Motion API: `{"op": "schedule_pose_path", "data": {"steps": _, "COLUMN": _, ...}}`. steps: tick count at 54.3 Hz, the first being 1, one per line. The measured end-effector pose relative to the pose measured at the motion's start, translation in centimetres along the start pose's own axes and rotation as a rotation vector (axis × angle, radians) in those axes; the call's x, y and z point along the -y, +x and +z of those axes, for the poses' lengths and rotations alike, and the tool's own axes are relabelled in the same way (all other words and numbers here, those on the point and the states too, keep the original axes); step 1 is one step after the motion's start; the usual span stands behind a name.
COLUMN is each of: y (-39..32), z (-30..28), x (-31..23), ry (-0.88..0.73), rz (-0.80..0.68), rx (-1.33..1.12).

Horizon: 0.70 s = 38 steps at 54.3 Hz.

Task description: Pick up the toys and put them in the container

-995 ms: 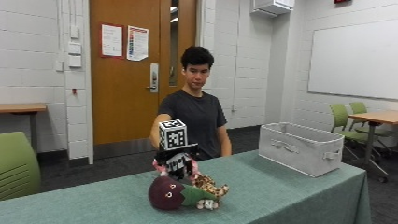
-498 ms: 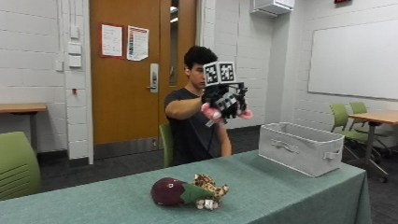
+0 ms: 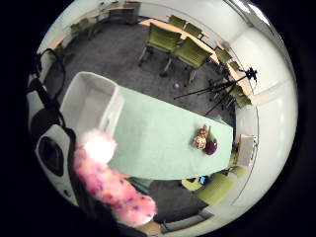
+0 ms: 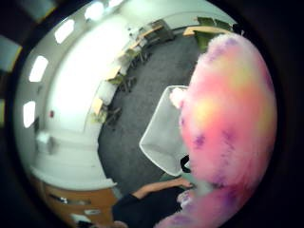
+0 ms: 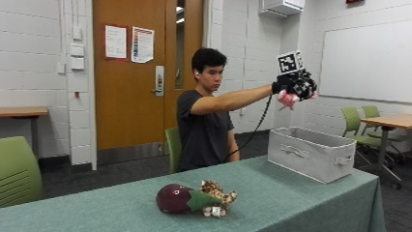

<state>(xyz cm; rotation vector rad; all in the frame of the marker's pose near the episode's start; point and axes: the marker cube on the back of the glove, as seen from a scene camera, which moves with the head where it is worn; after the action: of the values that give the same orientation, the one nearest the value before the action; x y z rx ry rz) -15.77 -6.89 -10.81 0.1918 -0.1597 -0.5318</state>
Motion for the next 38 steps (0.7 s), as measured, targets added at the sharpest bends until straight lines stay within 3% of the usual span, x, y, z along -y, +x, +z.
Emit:
{"op": "schedule_pose_path", "data": {"steps": 5, "y": -4.1, "z": 2.5, "x": 3.6, "ry": -0.021, "rz": 0.239, "rx": 0.019}}
{"op": "schedule_pose_path", "data": {"steps": 18, "y": -9.0, "z": 8.2, "x": 4.9, "ry": -0.122, "rz": 0.076, "rx": -0.028}}
{"op": "schedule_pose_path", "data": {"steps": 25, "y": -8.4, "z": 9.9, "x": 5.0, "ry": -0.261, "rz": 0.301, "rx": 0.078}}
{"op": "schedule_pose_path", "data": {"steps": 32, "y": -7.1, "z": 9.0, "x": 4.7, "ry": -0.195, "rz": 0.306, "rx": 0.122}}
{"op": "schedule_pose_path", "data": {"steps": 36, "y": -4.8, "z": 8.0, "x": 3.4, "ry": -0.182, "rz": 0.105, "rx": -0.031}}
{"op": "schedule_pose_path", "data": {"steps": 38, "y": -4.0, "z": 7.3, "x": 2.9, "ry": -0.167, "rz": 0.08, "rx": -0.064}}
